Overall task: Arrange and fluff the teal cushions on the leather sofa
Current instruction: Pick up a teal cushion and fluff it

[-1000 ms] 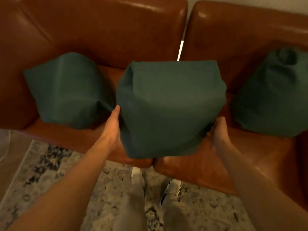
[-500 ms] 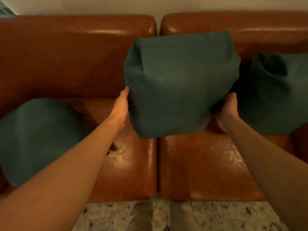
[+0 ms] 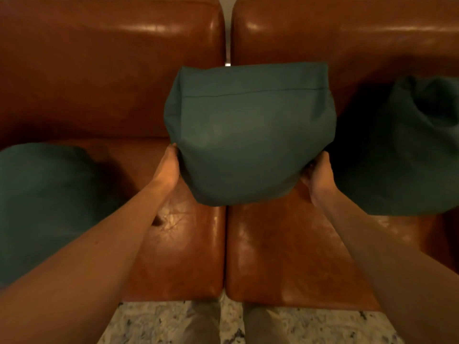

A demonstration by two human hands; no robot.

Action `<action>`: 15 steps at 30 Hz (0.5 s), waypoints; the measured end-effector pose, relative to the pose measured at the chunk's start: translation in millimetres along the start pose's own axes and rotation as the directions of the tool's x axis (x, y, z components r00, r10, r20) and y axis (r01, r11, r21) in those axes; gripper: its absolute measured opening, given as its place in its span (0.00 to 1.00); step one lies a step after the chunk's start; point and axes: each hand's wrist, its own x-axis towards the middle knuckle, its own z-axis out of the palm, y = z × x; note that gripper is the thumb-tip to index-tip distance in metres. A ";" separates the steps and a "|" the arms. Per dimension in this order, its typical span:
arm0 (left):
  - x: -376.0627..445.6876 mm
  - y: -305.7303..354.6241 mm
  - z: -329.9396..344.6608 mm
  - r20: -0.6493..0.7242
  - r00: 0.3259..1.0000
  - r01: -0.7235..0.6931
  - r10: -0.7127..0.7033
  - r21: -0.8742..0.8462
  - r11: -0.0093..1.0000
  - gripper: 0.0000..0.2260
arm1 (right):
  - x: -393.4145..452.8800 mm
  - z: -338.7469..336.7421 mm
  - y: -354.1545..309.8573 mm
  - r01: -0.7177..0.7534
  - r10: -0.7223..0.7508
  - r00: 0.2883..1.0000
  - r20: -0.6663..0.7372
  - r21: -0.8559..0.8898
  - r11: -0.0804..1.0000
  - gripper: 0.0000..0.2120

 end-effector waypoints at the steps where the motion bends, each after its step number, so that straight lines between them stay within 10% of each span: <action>1: 2.8 -2.3 -2.0 -0.012 1.000 -0.019 0.019 0.032 0.999 0.19 | 0.1 0.4 0.6 0.005 -0.005 1.000 -0.004 -0.027 1.000 0.14; 10: 38.7 -72.9 -37.8 -0.160 0.987 0.026 -0.005 0.131 0.991 0.42 | -23.7 -17.5 32.1 -0.033 0.022 0.998 -0.057 -0.196 0.980 0.18; 15: -37.3 -64.6 -42.9 -0.120 0.992 -0.005 0.022 0.137 0.991 0.05 | -53.9 -18.5 56.1 -0.126 0.132 0.991 -0.002 -0.311 0.942 0.14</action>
